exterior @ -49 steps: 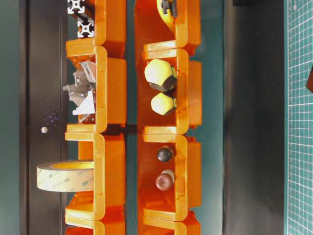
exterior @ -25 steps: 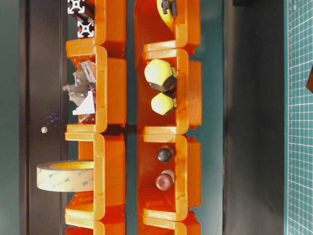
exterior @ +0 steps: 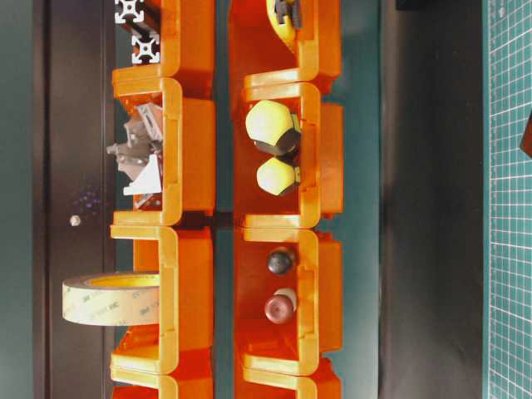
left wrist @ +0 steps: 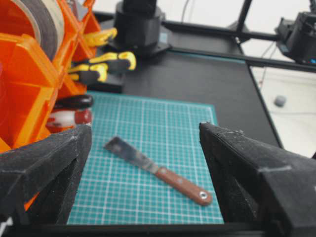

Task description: Pick scraper from container rack with left arm.

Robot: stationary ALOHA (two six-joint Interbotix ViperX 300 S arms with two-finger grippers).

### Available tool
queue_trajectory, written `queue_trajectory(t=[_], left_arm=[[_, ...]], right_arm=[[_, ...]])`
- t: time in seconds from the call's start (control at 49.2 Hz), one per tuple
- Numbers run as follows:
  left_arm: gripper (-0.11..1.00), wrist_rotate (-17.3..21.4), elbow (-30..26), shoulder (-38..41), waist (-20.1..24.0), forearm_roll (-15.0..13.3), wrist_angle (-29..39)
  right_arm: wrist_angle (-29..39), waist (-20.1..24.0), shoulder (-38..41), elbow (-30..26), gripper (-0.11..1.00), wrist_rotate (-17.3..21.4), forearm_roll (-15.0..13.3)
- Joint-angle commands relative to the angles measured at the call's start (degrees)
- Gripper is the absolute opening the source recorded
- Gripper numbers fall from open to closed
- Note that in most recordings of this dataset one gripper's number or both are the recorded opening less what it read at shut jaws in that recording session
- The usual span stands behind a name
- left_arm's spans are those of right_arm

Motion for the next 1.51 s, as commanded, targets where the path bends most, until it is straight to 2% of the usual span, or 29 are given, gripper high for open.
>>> queue_trajectory(t=[0.0,0.57,1.322,1.485], left_arm=[[0.85,-0.1,-0.6,1.1,0.1,0.2,-0.4],[0.85,0.0,-0.5,1.1,0.5,0.2,-0.6],[0.85,0.0,-0.5,0.8,8.6,0.2,-2.4],[0.85,0.0,-0.5,1.0,9.1,0.2,-2.6]], right_arm=[[0.0,-0.1,0.3,-1.8,0.01,-0.2,0.1],[0.0,-0.1,0.5,-1.7,0.01,-0.4,0.0],[0.1,-0.3,0.5,-1.8,0.01,-0.4,0.0],[0.0,-0.3,0.5,-1.7,0.01,-0.4,0.0]])
